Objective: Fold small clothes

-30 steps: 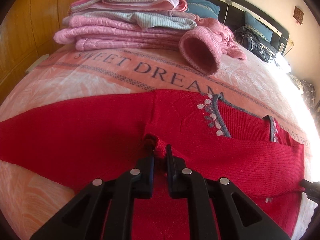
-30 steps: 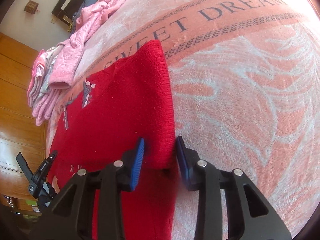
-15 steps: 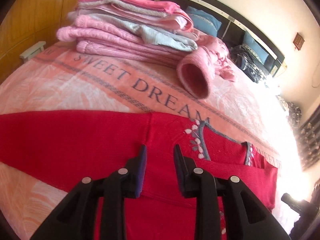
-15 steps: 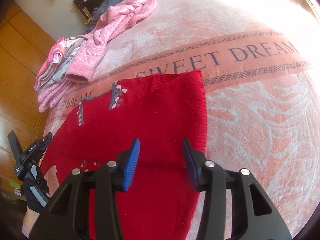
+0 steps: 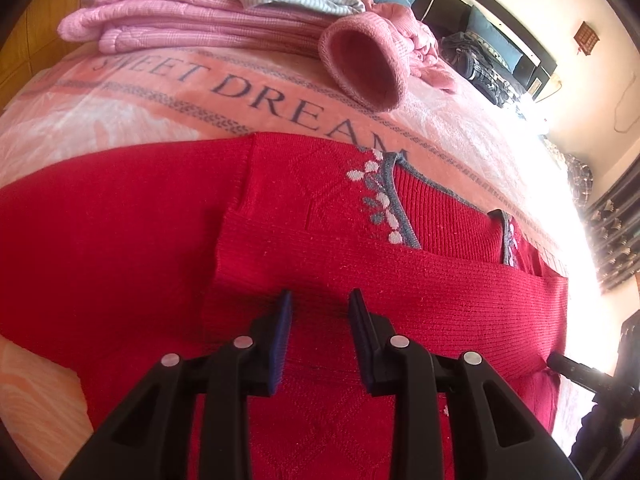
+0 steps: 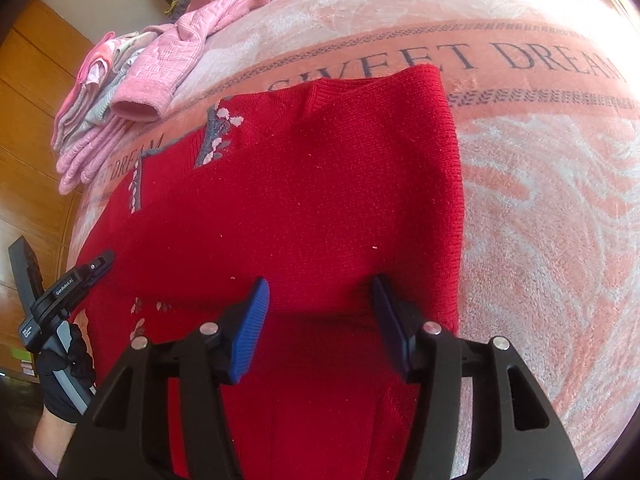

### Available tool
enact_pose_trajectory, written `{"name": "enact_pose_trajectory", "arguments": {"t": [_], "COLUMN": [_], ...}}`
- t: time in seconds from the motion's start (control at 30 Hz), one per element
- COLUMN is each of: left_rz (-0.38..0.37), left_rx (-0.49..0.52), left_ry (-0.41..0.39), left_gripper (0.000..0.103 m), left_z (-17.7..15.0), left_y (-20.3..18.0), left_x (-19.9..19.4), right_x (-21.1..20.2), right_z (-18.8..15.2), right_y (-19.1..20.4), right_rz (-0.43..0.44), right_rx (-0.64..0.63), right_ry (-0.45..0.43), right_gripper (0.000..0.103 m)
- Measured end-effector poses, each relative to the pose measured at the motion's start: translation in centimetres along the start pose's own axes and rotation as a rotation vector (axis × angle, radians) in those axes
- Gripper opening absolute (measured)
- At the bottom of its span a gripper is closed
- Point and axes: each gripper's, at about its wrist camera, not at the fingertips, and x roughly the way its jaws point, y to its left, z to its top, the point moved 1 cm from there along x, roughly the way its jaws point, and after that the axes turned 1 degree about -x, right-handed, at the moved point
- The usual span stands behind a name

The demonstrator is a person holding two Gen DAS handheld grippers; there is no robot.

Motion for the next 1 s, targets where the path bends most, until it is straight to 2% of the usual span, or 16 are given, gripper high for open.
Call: {"name": "enact_pose_trajectory", "arguments": {"t": [0.2, 0.37, 0.47, 0.57, 0.7, 0.8, 1.0], "left_rz": [-0.005, 0.020, 0.023, 0.026, 0.067, 0.098, 0.100], "left_rx": [0.025, 0.067, 0.031, -0.005, -0.053, -0.145, -0.323], "left_ry": [-0.003, -0.015, -0.013, 0.000, -0.010, -0.011, -0.049], "left_gripper": [0.032, 0.037, 0.037, 0.040, 0.046, 0.052, 0.054], "left_z": [-0.1, -0.3, -0.4, -0.3, -0.5, -1.1, -3.9], "left_y": [-0.1, -0.8, -0.5, 1.0, 5.5, 10.5, 21.2], "left_x": [0.2, 0.2, -0.9, -2.7, -6.2, -9.3, -14.9], "right_x": [0.7, 0.9, 0.4, -0.4, -1.0, -0.9, -0.9], "right_z": [0.0, 0.0, -0.1, -0.4, -1.1, -1.8, -3.4], "right_y": [1.3, 1.5, 1.8, 2.3, 3.6, 5.1, 9.3], "right_rz": [-0.047, -0.051, -0.052, -0.015, 0.017, 0.009, 0.008], "right_rx": [-0.052, -0.055, -0.042, -0.019, -0.017, -0.030, -0.092], "right_ry": [-0.008, -0.010, -0.015, -0.014, 0.014, 0.041, 0.068], "right_gripper": [0.069, 0.071, 0.071, 0.071, 0.071, 0.071, 0.071]}}
